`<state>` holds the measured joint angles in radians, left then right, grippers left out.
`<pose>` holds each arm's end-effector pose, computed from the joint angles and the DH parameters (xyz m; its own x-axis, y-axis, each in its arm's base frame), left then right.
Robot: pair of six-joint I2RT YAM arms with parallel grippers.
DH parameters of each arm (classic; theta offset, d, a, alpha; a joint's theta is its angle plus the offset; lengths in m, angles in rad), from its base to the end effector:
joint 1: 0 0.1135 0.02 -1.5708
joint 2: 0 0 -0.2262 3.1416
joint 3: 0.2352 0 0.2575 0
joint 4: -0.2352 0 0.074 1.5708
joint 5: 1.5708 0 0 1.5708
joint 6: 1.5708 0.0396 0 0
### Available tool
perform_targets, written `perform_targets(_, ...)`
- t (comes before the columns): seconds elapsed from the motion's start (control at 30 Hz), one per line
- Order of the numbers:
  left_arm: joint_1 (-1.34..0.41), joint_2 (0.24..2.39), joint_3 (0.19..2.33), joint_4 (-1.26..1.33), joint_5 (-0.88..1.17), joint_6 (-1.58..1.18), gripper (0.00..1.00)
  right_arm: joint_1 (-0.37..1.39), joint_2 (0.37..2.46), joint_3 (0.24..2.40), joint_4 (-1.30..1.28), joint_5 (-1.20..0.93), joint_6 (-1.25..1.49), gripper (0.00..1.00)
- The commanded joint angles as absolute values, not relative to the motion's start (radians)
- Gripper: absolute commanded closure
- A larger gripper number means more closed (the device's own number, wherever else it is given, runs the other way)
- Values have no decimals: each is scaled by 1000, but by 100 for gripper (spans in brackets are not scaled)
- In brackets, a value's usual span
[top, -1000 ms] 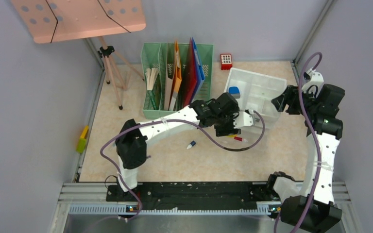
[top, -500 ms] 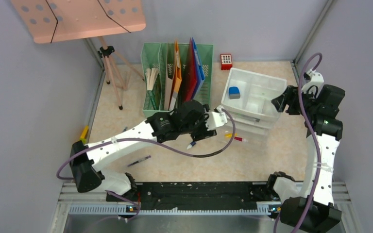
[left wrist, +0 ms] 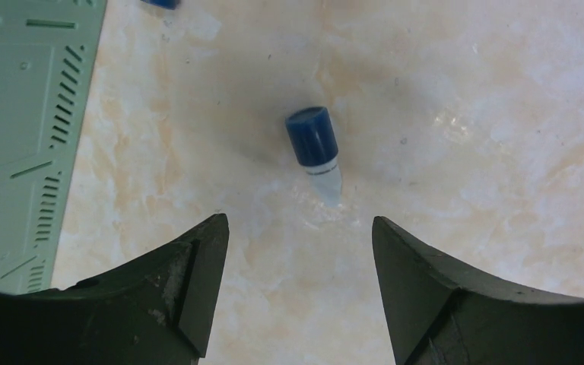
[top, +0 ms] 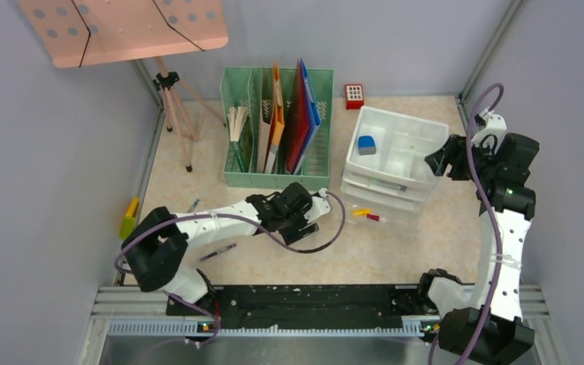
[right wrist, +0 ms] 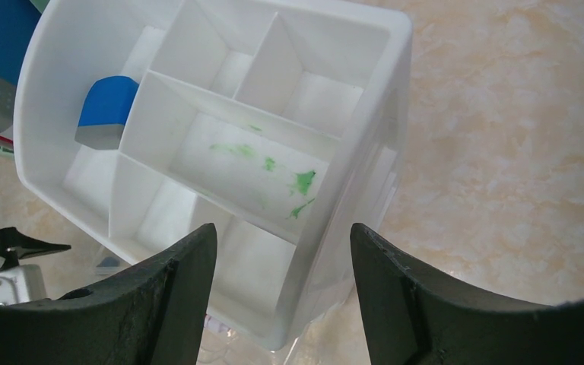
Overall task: Organize the desk
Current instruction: Pick up the stationery from the center of the board.
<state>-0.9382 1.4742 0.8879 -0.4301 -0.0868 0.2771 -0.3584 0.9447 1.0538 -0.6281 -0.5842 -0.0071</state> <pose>0.1800 -0.2397 0.1536 -0.2711 0.8307 -0.4862 0.8844 0.4143 0.2149 0.2163 -0.0577 0.3306 -0.4634 0.1673 -0.8702 -0.1592 0.9504 0.2674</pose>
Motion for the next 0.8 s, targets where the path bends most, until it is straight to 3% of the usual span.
perform_targets(0.0,-904,1542,919,-319,-10,216,25,-364,929,1050,-606,-576,-19,35)
perform_targets(0.27,-887,1655,967,-289,39,175,31,-364,945,1055,-603,-580,-21,35)
perform_targets(0.57,-883,1658,966,-326,84,219,70,-364,945,1034,-586,-583,-22,35)
perform_targets(0.77,-805,1506,945,-388,83,272,79,-365,945,1032,-582,-588,-25,35)
